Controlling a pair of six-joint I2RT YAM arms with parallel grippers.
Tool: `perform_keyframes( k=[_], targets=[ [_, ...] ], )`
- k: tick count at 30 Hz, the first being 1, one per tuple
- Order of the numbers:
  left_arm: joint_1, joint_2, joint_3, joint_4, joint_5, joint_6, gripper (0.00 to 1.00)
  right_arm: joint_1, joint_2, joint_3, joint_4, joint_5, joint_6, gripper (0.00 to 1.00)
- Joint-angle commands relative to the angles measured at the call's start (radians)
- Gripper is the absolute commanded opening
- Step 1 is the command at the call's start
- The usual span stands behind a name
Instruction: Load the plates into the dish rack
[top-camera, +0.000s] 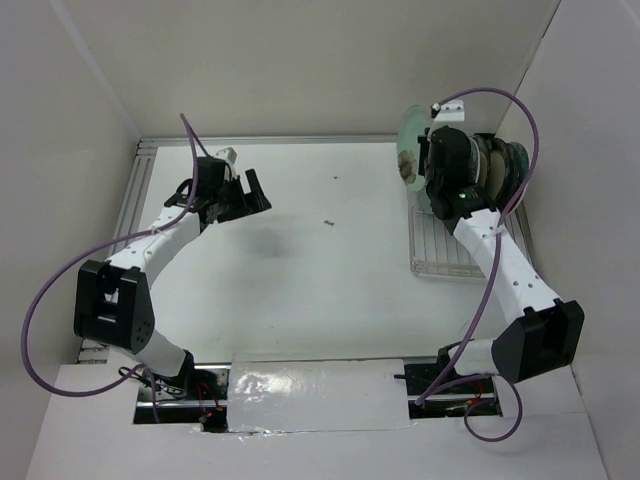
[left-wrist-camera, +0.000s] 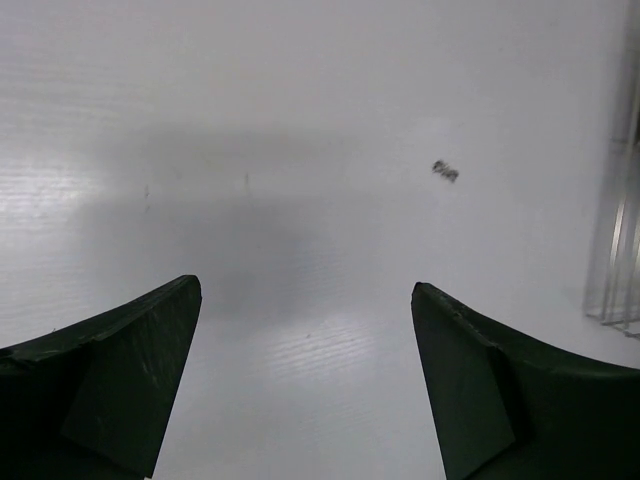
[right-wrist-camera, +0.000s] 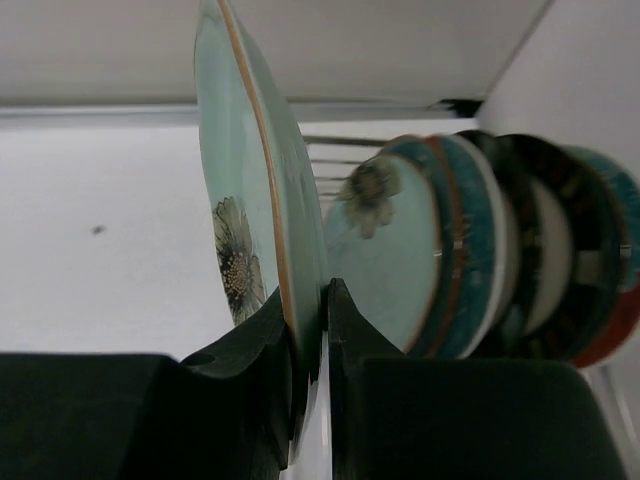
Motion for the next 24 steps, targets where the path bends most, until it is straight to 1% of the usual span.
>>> perform_keyframes(
  k=[1, 8, 11, 21, 23, 24],
  targets=[
    [-0.014, -0.062, -0.032, -0.074, -0.07, 0.047, 0.99, -0.019, -0.054, 0.016, 0.27, 0.189, -0.095, 0.0],
    [-0.024, -0.062, -0.046, -0.074, -0.091, 0.076, 0.99, -0.048, 0.009, -0.002, 0.336, 0.2, -0.151, 0.0],
    [-0.024, -0.062, -0.046, -0.074, -0.091, 0.076, 0.99, -0.074, 0.029, -0.013, 0.347, 0.2, -0.152, 0.0],
    [-0.024, -0.033, -0.055, -0.04, -0.073, 0.085, 0.99, -0.139, 0.084, -0.085, 0.365, 0.128, -0.119, 0.0],
    [-0.024, -0.024, -0.055, -0.04, -0.073, 0.085, 0.99, -0.148, 0.107, -0.085, 0.365, 0.094, -0.11, 0.0],
    [-0.024, -0.024, -0.055, -0.04, -0.073, 0.085, 0.99, -0.148, 0.107, -0.085, 0.345, 0.083, -0.101, 0.0]
  ],
)
